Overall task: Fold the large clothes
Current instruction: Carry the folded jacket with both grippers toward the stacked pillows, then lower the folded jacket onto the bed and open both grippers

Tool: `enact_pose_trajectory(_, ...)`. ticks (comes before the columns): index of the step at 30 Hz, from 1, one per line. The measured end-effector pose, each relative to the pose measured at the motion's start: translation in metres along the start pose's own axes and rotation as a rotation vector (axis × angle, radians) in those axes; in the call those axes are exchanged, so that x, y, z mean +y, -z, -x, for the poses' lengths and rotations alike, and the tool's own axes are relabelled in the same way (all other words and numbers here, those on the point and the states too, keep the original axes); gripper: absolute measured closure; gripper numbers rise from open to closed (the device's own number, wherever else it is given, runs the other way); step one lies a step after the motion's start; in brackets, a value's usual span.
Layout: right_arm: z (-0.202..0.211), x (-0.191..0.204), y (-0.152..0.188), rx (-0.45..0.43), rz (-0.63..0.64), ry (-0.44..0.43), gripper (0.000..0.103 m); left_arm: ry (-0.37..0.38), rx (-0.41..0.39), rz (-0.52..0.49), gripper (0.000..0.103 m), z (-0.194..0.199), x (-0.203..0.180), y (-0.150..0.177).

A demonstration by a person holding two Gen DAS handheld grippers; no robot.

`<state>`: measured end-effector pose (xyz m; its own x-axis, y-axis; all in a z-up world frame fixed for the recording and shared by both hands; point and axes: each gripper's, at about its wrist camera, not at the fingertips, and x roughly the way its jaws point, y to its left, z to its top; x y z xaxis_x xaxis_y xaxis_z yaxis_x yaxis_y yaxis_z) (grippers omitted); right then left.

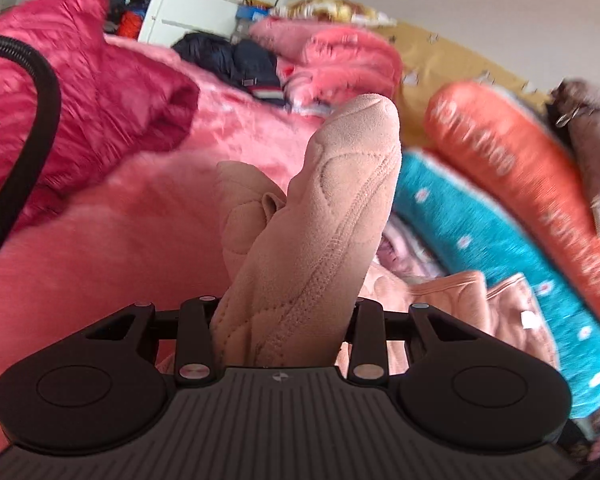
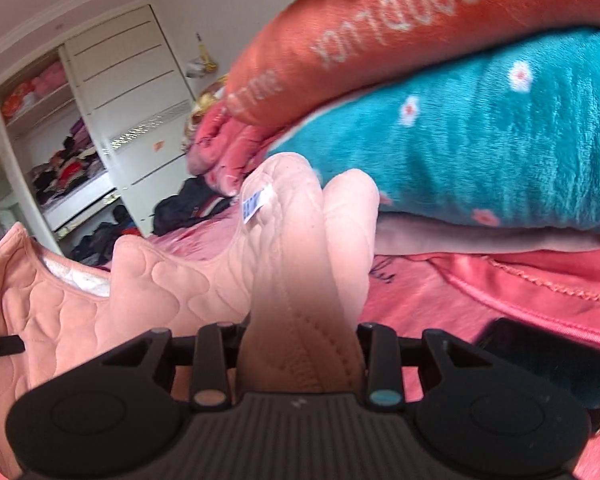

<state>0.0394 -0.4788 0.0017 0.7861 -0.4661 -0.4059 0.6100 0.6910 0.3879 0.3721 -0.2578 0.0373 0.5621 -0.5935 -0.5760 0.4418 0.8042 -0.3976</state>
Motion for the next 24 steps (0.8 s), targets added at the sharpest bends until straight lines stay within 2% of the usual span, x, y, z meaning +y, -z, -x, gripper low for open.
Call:
enact_pose_trajectory(5, -0.016, -0.019, 0.010, 0.052, -0.008, 0.062, 0.069, -0.071, 0.035, -0.004, 0.058, -0.049, 0.011, 0.015)
enact_pose_trajectory(8, -0.018, -0.023, 0.014, 0.061, -0.016, 0.070, 0.065, -0.072, 0.038, 0.039, 0.052, -0.060, 0.025, 0.020)
enact_pose_trajectory(12, -0.021, -0.021, 0.017, 0.068, 0.001, 0.095, 0.055, -0.080, 0.040, 0.047, 0.043, -0.067, 0.036, 0.021)
enact_pose_trajectory(13, -0.024, -0.022, 0.015, 0.067, 0.002, 0.109, 0.052, -0.084, 0.040, 0.053, 0.036, -0.069, 0.039, 0.022)
enact_pose_trajectory(14, -0.023, -0.022, 0.014, 0.063, 0.002, 0.125, 0.044, -0.093, 0.040, 0.059, 0.032, -0.070, 0.041, 0.023)
enact_pose_trajectory(15, -0.022, -0.023, 0.013, 0.062, 0.001, 0.136, 0.042, -0.099, 0.040, 0.062, 0.028, -0.076, 0.045, 0.025)
enact_pose_trajectory(17, -0.020, -0.027, 0.011, 0.059, -0.018, 0.153, 0.039, -0.100, 0.036, 0.063, 0.023, -0.073, 0.048, 0.024)
enact_pose_trajectory(19, -0.015, -0.027, 0.008, 0.038, -0.020, 0.176, 0.037, -0.129, 0.009, 0.050, 0.009, -0.061, 0.045, 0.021)
enact_pose_trajectory(22, -0.001, -0.019, 0.001, -0.050, 0.022, 0.230, 0.028, -0.175, -0.023, 0.032, 0.004, -0.038, 0.048, 0.023)
enact_pose_trajectory(24, 0.010, -0.015, -0.005, -0.098, 0.011, 0.204, 0.020, -0.177, -0.036, 0.036, 0.003, -0.025, 0.049, 0.026)
